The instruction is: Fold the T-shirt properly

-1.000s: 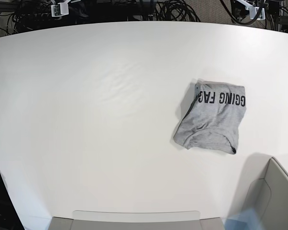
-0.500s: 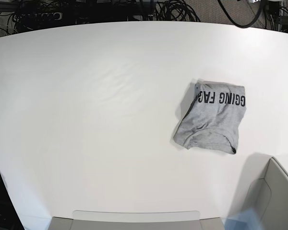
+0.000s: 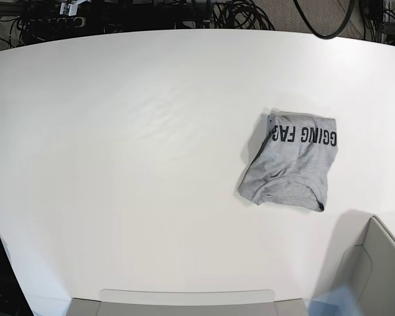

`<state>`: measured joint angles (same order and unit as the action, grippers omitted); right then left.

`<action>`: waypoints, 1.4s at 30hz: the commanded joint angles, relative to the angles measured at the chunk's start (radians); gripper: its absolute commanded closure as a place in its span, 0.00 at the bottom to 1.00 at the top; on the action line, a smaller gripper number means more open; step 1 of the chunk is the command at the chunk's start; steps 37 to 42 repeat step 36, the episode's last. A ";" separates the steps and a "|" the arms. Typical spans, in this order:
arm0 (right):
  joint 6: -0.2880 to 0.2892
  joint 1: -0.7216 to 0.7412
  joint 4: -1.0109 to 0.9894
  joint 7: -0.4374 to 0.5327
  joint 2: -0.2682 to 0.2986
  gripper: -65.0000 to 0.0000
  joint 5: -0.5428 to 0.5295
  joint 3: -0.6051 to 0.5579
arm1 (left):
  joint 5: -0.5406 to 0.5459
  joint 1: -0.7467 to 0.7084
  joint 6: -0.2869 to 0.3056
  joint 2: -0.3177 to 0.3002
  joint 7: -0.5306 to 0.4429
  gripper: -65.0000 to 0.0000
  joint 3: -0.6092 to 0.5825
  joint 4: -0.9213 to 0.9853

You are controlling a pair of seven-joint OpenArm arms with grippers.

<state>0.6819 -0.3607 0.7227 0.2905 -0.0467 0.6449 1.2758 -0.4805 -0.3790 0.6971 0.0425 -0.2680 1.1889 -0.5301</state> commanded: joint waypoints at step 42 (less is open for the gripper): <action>-1.335 0.263 -0.610 0.025 0.215 1.00 0.839 0.181 | -0.298 0.137 -0.670 -0.204 -0.021 0.91 -0.269 0.529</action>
